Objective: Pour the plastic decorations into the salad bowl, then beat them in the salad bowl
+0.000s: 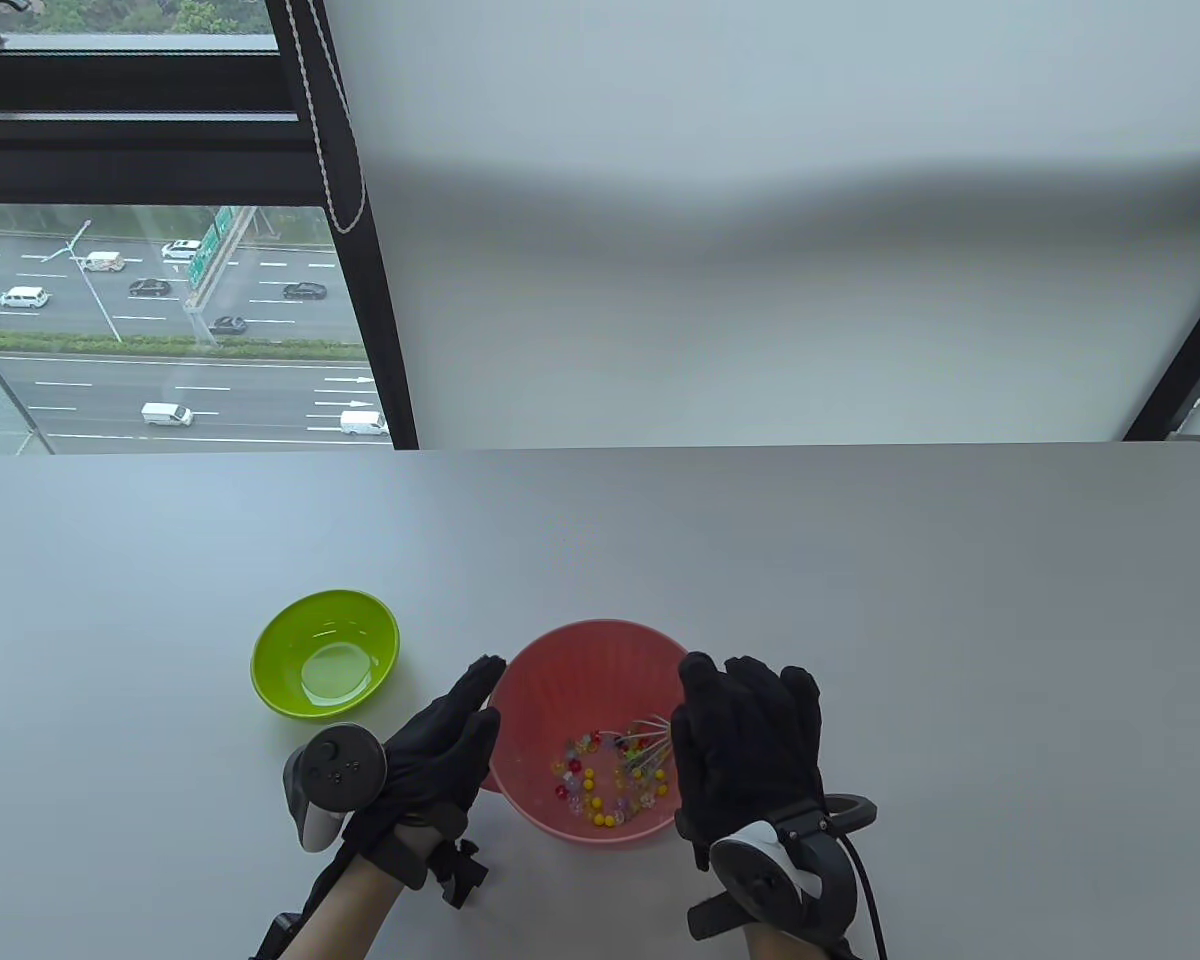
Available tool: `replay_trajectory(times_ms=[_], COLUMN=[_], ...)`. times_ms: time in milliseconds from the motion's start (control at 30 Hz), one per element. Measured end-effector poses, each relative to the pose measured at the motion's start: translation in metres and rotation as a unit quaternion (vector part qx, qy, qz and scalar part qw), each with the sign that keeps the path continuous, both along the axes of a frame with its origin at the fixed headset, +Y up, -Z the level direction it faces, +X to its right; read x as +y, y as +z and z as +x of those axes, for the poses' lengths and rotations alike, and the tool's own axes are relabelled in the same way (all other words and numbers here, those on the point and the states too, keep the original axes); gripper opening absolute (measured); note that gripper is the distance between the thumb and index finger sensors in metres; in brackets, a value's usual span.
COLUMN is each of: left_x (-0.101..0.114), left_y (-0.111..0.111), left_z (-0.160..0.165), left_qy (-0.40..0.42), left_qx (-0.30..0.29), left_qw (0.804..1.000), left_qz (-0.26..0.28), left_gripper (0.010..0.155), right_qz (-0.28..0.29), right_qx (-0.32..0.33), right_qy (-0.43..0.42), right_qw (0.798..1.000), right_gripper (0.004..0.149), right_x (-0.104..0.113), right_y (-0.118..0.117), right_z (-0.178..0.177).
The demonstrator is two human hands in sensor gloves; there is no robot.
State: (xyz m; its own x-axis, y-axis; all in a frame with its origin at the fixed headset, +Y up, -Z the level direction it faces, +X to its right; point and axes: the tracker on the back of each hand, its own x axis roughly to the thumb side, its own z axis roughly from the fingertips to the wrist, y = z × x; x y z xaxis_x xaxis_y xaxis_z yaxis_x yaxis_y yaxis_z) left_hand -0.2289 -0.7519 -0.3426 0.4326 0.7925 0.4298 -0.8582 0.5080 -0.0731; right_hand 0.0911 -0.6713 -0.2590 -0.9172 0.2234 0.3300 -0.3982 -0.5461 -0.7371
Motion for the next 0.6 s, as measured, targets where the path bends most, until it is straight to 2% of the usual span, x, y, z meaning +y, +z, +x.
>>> replay_trajectory(times_ms=[267, 367, 600], left_x=[0.000, 0.000, 0.000], left_y=[0.000, 0.000, 0.000], left_z=[0.000, 0.000, 0.000], left_qy=[0.000, 0.000, 0.000], left_qx=[0.000, 0.000, 0.000], left_qw=[1.000, 1.000, 1.000], left_qz=[0.000, 0.000, 0.000], left_gripper=[0.070, 0.069, 0.069], right_qz=[-0.012, -0.035, -0.066], right_qx=[0.014, 0.026, 0.040], right_qy=[-0.018, -0.007, 0.025], right_qw=[1.000, 0.999, 0.997], right_gripper=[0.053, 0.054, 0.071], right_x=[-0.001, -0.003, -0.006], right_y=[-0.001, -0.005, -0.008], right_z=[0.001, -0.004, -0.013])
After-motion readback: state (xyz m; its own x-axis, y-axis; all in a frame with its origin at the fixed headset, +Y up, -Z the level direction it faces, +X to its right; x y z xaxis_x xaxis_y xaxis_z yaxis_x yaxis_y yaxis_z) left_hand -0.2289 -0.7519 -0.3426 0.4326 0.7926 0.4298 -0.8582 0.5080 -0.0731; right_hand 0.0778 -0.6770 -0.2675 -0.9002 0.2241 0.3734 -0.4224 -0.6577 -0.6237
